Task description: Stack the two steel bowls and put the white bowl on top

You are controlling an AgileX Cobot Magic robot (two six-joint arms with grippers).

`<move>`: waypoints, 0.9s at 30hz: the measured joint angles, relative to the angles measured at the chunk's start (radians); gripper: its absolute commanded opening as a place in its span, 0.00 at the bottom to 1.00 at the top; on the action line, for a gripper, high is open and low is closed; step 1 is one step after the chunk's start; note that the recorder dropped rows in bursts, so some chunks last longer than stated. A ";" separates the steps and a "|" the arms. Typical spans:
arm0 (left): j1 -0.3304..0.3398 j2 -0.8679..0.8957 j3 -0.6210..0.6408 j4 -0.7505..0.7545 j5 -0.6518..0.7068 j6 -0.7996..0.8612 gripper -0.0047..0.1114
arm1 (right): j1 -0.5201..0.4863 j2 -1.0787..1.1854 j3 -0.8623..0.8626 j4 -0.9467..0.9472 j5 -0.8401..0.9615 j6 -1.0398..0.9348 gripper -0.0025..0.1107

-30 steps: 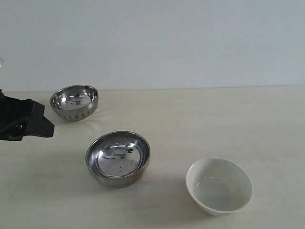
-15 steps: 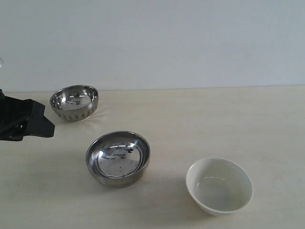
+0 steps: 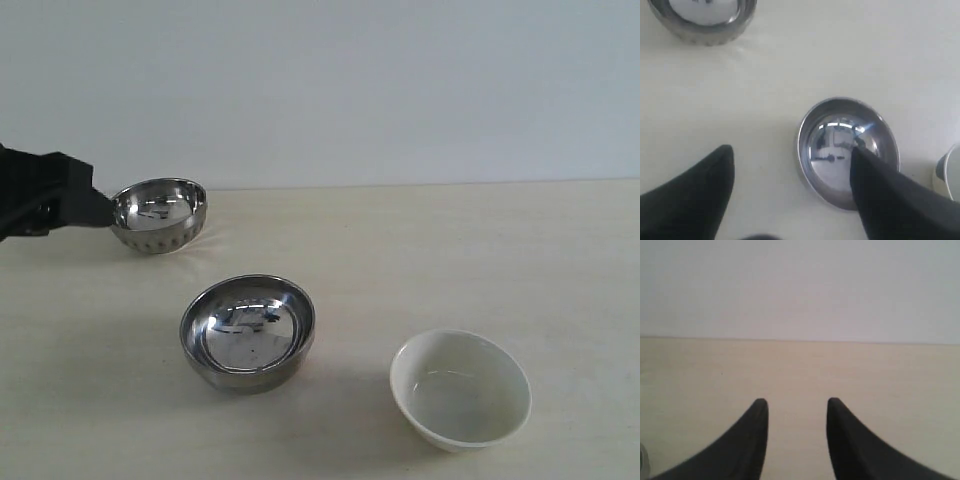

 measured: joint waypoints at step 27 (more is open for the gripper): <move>0.129 0.762 -0.728 0.241 0.123 -0.136 0.58 | 0.000 0.315 -0.055 0.143 -0.101 -0.135 0.41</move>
